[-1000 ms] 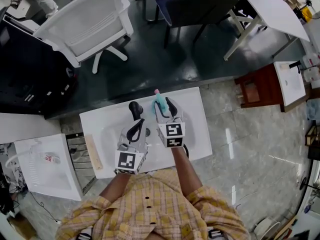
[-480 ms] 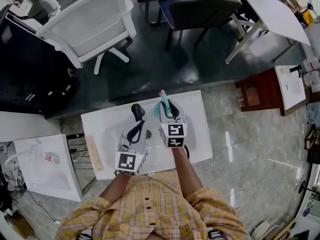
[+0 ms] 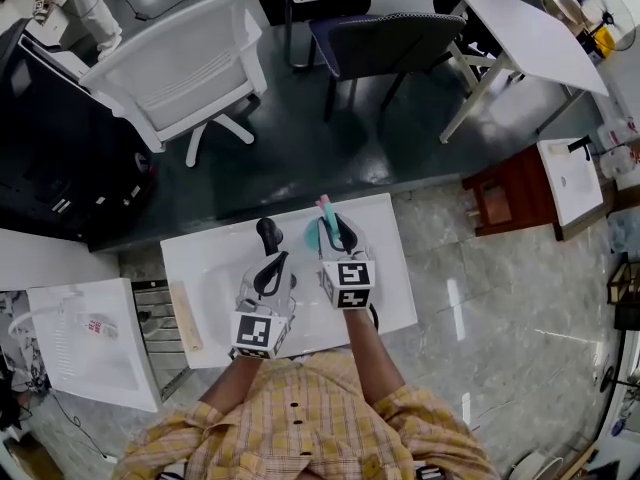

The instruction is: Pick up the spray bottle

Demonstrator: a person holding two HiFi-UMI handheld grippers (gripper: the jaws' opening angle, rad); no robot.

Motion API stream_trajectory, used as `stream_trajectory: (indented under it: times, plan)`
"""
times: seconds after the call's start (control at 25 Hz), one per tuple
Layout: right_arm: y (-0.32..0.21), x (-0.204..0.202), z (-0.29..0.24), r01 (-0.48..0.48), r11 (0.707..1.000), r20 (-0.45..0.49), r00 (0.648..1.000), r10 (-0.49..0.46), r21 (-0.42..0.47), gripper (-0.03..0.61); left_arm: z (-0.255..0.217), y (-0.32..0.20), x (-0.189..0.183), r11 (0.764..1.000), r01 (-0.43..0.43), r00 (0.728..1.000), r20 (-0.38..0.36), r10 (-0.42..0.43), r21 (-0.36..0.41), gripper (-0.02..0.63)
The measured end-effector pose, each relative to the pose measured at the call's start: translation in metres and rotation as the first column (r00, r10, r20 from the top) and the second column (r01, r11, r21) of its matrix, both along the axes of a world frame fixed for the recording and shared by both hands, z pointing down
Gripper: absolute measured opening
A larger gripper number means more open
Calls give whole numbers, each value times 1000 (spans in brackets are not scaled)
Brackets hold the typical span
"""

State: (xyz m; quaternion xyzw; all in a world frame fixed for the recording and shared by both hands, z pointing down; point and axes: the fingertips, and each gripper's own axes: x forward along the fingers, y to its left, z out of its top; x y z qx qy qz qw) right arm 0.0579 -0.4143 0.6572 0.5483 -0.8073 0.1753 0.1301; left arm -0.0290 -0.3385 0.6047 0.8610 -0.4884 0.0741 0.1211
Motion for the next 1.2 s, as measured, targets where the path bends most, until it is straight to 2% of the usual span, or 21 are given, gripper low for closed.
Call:
stream_trajectory:
  times: [0.76, 1.2]
  plan:
    - [40, 49, -82, 0, 995, 57, 998, -6, 98, 101, -56, 27, 28, 997, 40, 999, -25, -38, 71, 0]
    - [57, 49, -121, 7, 988, 74, 997, -19, 152, 101, -83, 29, 26, 993, 45, 998, -37, -41, 112, 0]
